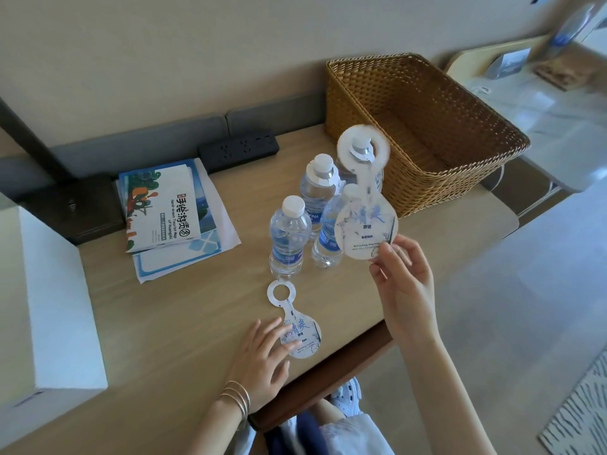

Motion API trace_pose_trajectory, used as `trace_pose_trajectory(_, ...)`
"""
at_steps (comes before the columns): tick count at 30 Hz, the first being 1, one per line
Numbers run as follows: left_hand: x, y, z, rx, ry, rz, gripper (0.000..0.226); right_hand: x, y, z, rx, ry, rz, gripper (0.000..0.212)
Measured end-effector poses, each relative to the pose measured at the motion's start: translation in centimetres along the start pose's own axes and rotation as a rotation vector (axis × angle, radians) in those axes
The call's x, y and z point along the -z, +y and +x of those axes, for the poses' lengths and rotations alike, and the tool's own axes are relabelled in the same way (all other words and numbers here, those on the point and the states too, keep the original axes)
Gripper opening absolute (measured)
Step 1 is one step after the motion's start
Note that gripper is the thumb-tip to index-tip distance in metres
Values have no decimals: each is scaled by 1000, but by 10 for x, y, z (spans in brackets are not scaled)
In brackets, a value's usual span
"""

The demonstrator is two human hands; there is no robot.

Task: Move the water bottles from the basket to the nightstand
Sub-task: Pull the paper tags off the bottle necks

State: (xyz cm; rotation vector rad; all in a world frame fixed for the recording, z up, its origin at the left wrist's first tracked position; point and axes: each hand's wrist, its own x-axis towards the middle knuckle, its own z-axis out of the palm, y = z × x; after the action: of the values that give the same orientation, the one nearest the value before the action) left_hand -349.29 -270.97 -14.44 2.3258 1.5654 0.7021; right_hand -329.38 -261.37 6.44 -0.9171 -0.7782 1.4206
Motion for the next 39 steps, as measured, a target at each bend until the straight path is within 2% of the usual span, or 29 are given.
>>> trace_pose_trajectory(3,1,0,-1,5,-2,-10,39,1,9,-3,-13,-27,-39,11)
trace_pose_trajectory(6,0,0,-2,18,11,-31,39,11,32,-7,-56,-37,-312,12)
trace_pose_trajectory(8,1,0,-2,16,21,-48,37,24,53,-15,-166,-65,-537,9)
trace_pose_trajectory(11,4,1,-2,28,45,-78,34,53,86,-30,-399,-81,-716,7)
trace_pose_trajectory(15,4,-1,-6,159,120,-261,34,71,118,-33,-458,14,-977,9)
trace_pose_trajectory(17,2,0,-6,82,87,-214,39,67,125,-27,-427,2,-1075,13)
trace_pose_trajectory(19,-1,0,-4,-18,-2,-84,45,61,128,-22,-411,-101,-1174,18)
trace_pose_trajectory(21,-2,0,-1,-39,-63,29,43,55,124,-14,-333,-160,-1294,24)
trace_pose_trajectory(22,-3,-1,-1,-32,-73,46,42,52,118,-10,-211,-137,-1333,32)
trace_pose_trajectory(25,-5,-1,-2,-27,-53,21,39,40,88,9,371,-42,-1362,61)
trace_pose_trajectory(27,-4,-2,-4,-33,-39,29,38,27,68,31,609,-19,-1371,77)
trace_pose_trajectory(29,-3,0,-1,-36,-41,22,37,18,55,57,692,-2,-1420,87)
trace_pose_trajectory(32,-4,-1,-2,-25,-39,25,38,7,56,87,702,-108,-1435,101)
trace_pose_trajectory(35,-4,-1,-2,-20,-42,17,38,6,56,99,660,-164,-1376,99)
trace_pose_trajectory(39,-3,-1,-1,-20,-36,11,38,20,47,104,677,-100,-1357,95)
